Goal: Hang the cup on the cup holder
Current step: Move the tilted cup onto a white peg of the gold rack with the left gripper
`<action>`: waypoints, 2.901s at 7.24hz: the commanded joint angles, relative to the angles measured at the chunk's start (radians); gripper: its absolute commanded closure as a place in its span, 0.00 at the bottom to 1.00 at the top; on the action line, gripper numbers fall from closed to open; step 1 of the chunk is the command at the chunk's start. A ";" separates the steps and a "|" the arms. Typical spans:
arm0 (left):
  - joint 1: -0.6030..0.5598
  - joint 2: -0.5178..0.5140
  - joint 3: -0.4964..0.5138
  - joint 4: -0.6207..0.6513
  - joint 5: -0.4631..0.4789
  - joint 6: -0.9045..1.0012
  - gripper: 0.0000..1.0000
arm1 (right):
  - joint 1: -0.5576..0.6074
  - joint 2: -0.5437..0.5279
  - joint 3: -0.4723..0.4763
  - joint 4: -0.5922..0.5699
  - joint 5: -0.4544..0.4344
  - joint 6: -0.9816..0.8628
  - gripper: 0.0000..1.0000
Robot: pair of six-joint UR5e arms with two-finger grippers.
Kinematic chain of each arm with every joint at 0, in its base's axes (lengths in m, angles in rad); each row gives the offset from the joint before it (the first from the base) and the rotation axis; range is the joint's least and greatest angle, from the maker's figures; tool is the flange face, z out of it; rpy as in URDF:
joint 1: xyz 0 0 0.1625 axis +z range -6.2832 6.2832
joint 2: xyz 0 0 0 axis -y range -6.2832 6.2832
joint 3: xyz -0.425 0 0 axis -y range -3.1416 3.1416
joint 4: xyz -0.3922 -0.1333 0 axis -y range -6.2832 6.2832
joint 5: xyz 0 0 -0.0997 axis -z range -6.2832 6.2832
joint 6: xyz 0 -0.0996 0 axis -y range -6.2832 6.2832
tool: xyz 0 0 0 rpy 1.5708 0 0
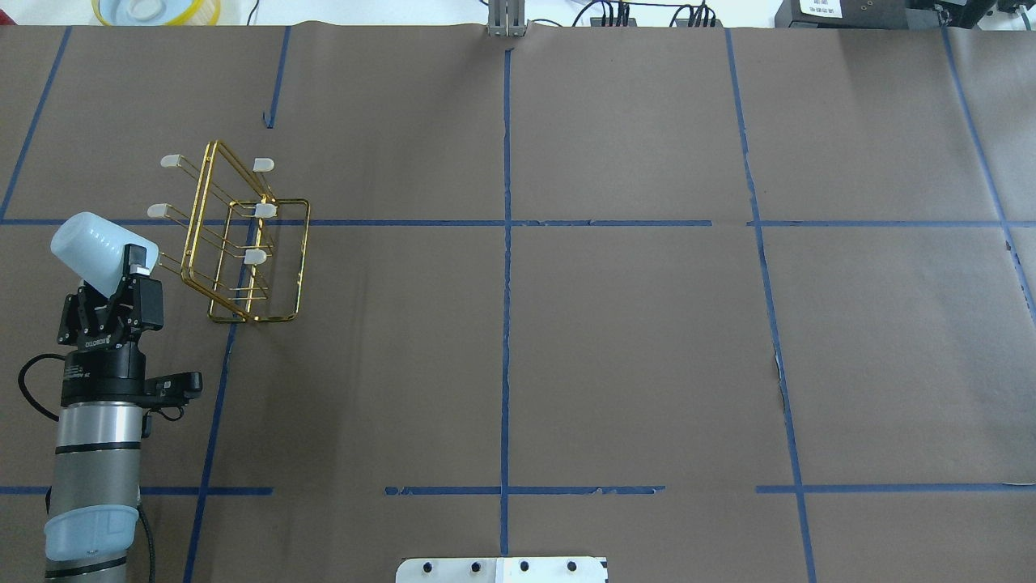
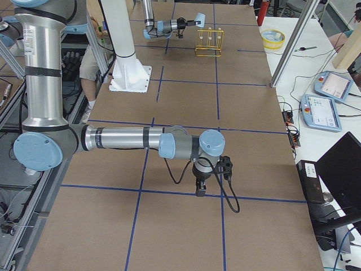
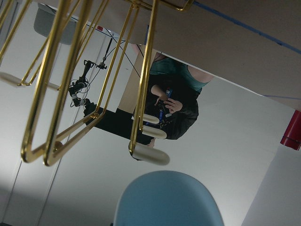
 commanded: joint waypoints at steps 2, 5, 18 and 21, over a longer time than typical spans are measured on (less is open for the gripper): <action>0.000 -0.030 0.043 0.020 -0.016 0.004 0.71 | 0.000 0.001 0.000 0.000 0.000 0.000 0.00; 0.000 -0.037 0.053 0.035 -0.028 -0.003 0.71 | 0.000 0.000 0.000 0.000 0.000 0.000 0.00; -0.002 -0.039 0.055 0.026 -0.041 -0.008 0.23 | 0.000 0.000 0.000 0.000 0.000 0.000 0.00; -0.002 -0.039 0.053 0.026 -0.062 -0.005 0.11 | 0.000 0.000 0.000 0.000 0.000 0.000 0.00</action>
